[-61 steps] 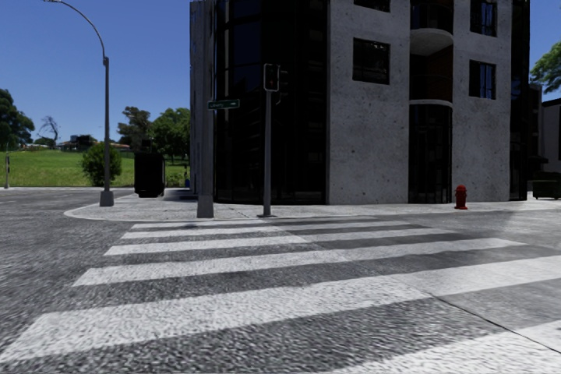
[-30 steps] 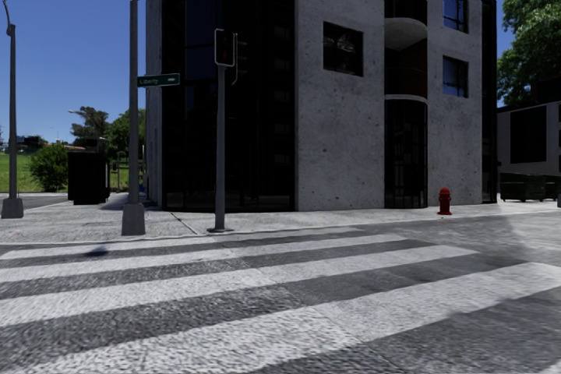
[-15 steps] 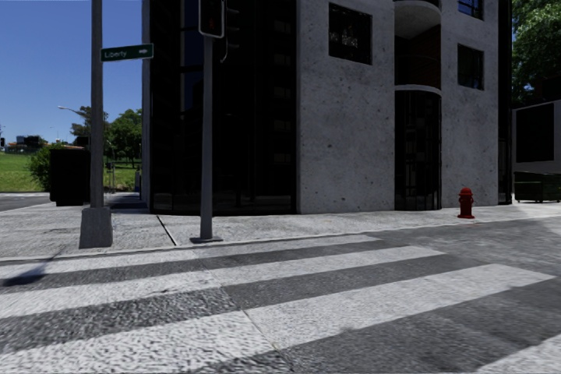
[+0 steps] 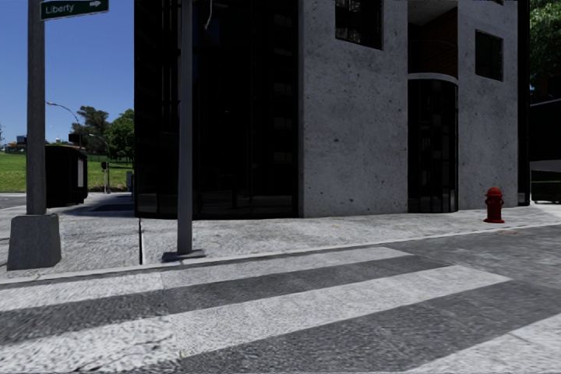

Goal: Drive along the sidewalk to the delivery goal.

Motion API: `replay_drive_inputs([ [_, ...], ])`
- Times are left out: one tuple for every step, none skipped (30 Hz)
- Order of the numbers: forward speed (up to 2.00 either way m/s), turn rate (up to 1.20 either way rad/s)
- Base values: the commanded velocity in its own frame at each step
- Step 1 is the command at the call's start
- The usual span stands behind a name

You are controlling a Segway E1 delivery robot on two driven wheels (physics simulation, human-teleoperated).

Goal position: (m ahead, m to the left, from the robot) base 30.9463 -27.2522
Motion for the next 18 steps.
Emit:
replay_drive_inputs([
  [2.00,-0.15],
  [2.00,-0.20],
  [2.00,-0.26],
  [2.00,-0.27],
  [2.00,-0.28],
  [2.00,-0.28],
  [2.00,-0.28],
  [2.00,-0.28],
  [2.00,-0.28],
  [2.00,-0.28],
  [2.00,-0.09],
  [2.00,-0.02],
  [2.00,0.00],
  [2.00,0.00],
  [2.00,0.00],
  [2.00,0.00],
  [2.00,0.00],
  [2.00,0.00],
])
